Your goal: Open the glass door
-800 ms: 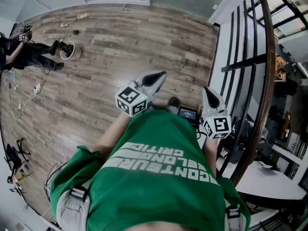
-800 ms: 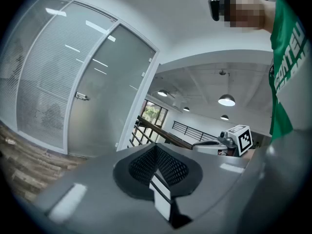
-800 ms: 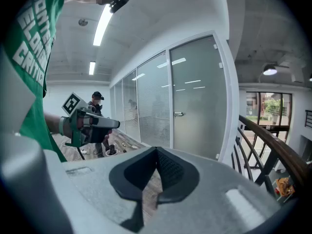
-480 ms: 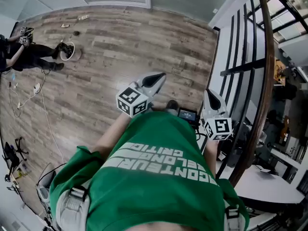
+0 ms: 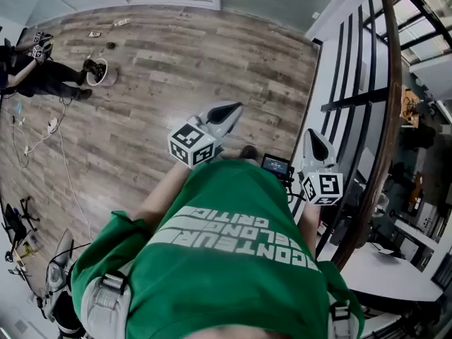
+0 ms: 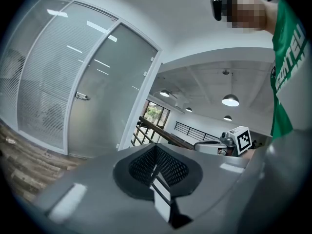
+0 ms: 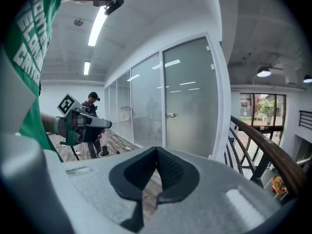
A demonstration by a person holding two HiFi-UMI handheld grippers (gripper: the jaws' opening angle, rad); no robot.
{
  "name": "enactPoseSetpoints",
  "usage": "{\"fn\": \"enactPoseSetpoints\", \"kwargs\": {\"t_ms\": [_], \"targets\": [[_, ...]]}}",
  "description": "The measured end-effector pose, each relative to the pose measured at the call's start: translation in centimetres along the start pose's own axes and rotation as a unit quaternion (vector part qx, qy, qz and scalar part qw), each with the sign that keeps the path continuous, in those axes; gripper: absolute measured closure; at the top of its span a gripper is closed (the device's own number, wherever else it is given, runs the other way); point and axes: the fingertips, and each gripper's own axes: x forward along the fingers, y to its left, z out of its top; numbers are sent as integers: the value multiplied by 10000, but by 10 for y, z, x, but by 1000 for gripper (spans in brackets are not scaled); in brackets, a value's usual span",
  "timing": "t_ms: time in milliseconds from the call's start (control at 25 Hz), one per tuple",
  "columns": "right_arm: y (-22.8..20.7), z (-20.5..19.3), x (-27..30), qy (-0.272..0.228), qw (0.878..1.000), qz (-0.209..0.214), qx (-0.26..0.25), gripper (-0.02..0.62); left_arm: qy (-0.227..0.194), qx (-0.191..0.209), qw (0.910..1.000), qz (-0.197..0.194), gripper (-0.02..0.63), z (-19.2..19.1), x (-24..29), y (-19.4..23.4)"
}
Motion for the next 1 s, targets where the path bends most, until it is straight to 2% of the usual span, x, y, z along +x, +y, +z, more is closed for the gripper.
{"fn": "enactPoseSetpoints", "kwargs": {"t_ms": [640, 840, 1000], "targets": [[-71, -23, -15, 41, 9997, 227, 102, 603, 35, 11, 9998, 205, 591, -11, 60, -38], [-94, -30, -26, 65, 9998, 152, 138, 603, 105, -72, 9996, 242, 591, -21, 72, -49], [-105, -36, -37, -1, 9993, 92, 367, 603, 197, -93, 9996, 168, 591, -27, 81, -56]]}}
